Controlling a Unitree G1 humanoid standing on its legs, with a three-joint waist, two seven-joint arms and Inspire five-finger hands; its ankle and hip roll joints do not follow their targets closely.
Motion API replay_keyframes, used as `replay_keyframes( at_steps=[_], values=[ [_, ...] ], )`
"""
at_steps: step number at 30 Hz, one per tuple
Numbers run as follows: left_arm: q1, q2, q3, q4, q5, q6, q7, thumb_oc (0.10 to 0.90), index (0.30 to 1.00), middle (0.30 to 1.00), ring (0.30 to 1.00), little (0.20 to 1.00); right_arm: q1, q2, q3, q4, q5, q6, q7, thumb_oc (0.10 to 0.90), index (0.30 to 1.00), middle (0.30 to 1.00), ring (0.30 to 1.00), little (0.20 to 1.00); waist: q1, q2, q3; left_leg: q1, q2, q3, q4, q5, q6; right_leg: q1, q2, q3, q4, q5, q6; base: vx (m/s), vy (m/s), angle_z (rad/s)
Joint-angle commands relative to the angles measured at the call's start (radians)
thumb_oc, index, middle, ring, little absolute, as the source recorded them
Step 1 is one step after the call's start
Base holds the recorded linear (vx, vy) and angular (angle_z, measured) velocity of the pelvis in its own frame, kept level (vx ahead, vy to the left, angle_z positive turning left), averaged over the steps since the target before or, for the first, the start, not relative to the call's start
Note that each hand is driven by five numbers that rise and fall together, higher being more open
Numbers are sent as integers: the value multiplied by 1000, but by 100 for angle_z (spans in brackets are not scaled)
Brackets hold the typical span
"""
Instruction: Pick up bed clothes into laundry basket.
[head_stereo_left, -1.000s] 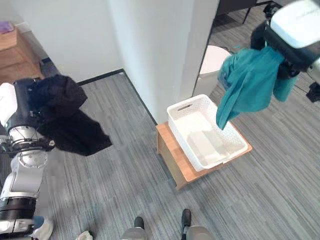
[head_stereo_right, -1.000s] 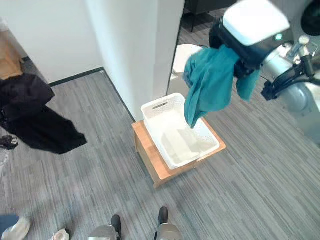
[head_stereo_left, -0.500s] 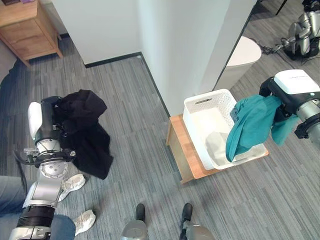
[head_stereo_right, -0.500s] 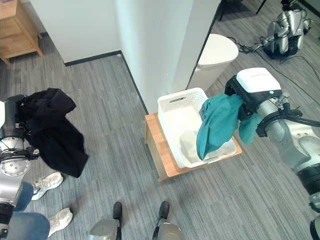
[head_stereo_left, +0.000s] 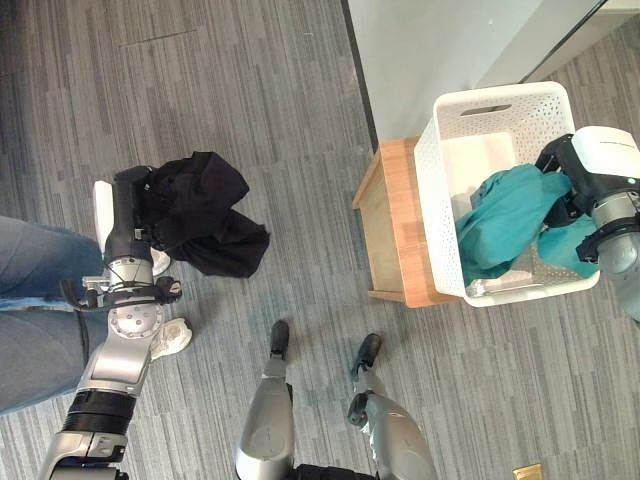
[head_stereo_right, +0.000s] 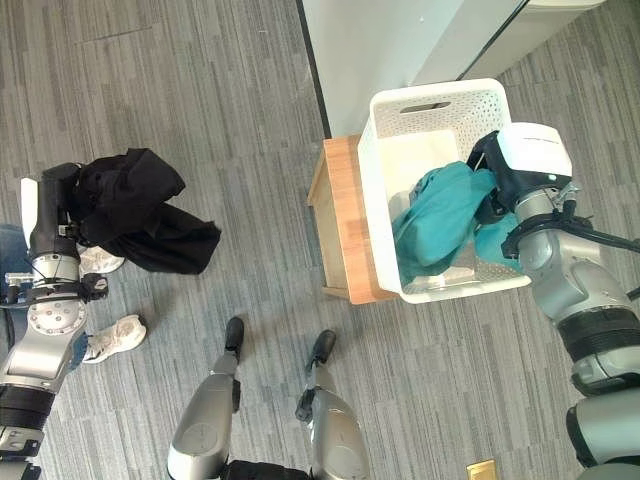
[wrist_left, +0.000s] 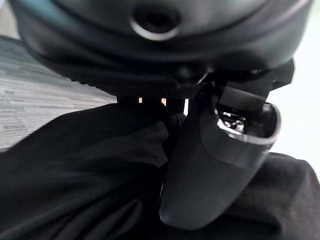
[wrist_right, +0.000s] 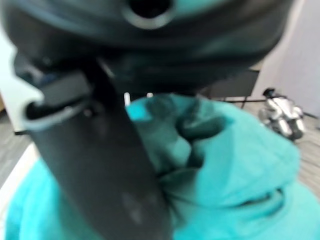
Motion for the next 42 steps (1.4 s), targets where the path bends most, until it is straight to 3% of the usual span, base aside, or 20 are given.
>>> replay_keyframes(
  at_steps=[1,6,12,17,20,21,23,27,33,42],
  values=[
    [-134,49,-15,-68,13,-126,68,400,300,300,300,300,-180,-99,29,6,-2,21,-113,800,900,900,900,900,-2,-14,-105,-37,23,2,-30,19,-48,96,-107,8,66,-216,119,0,0,0],
    [-118,52,-20,-88,19,-118,43,400,300,300,300,300,-174,-127,35,-34,-9,17,-105,800,900,900,900,900,-28,-24,-156,38,13,25,-34,-18,-34,154,-113,24,51,-217,123,76,25,-5],
    [-78,43,-17,-137,34,-101,-17,400,300,300,300,300,-117,-211,-10,-138,-27,3,-46,800,900,900,900,900,-93,-41,-270,165,1,64,-40,-71,-17,259,-127,42,17,-210,137,112,-1,-20],
    [-100,39,-17,-173,57,-89,-35,400,300,300,300,300,-35,-249,-103,-228,-34,-9,-37,800,900,900,900,900,-148,-26,-329,222,4,94,-41,-94,-11,283,-128,75,14,-211,144,52,-12,-14],
    [-131,32,-29,-176,64,-85,-41,400,300,300,300,300,117,-232,-239,-276,-28,-18,-41,800,900,900,900,900,-186,-8,-356,249,6,118,-41,-103,-7,286,-128,102,13,-208,146,39,-12,-24],
    [-133,33,-33,-175,64,-86,-41,400,300,300,300,300,131,-232,-253,-280,-29,-18,-41,800,900,900,900,900,-183,-10,-356,249,6,119,-41,-103,-7,286,-128,103,13,-208,146,22,-27,-27],
    [-178,39,-47,-171,60,-84,-51,400,300,300,300,300,271,-216,-335,-272,-46,-21,-31,800,900,900,900,900,-228,10,-370,270,9,144,-41,-108,-2,282,-129,127,15,-201,150,-1,-41,-32],
    [-276,63,-104,-118,33,-81,-65,400,300,300,300,300,426,-197,-428,-217,-70,-7,-12,800,900,900,900,900,-268,30,-374,287,10,182,-41,-112,4,264,-127,165,15,-186,156,-20,-18,-29],
    [-427,68,-188,-18,14,-69,-65,400,300,300,300,300,437,-201,-447,-170,-58,12,-15,800,900,900,900,900,-322,59,-364,310,10,246,-41,-119,4,235,-128,216,9,-167,170,-21,0,-38],
    [-713,34,-321,109,-32,-64,-50,400,300,300,300,300,372,-250,-409,-185,-55,18,-15,800,900,900,900,900,-376,91,-357,327,6,283,-41,-124,0,227,-130,232,7,-158,178,6,-8,-18]
  ],
)
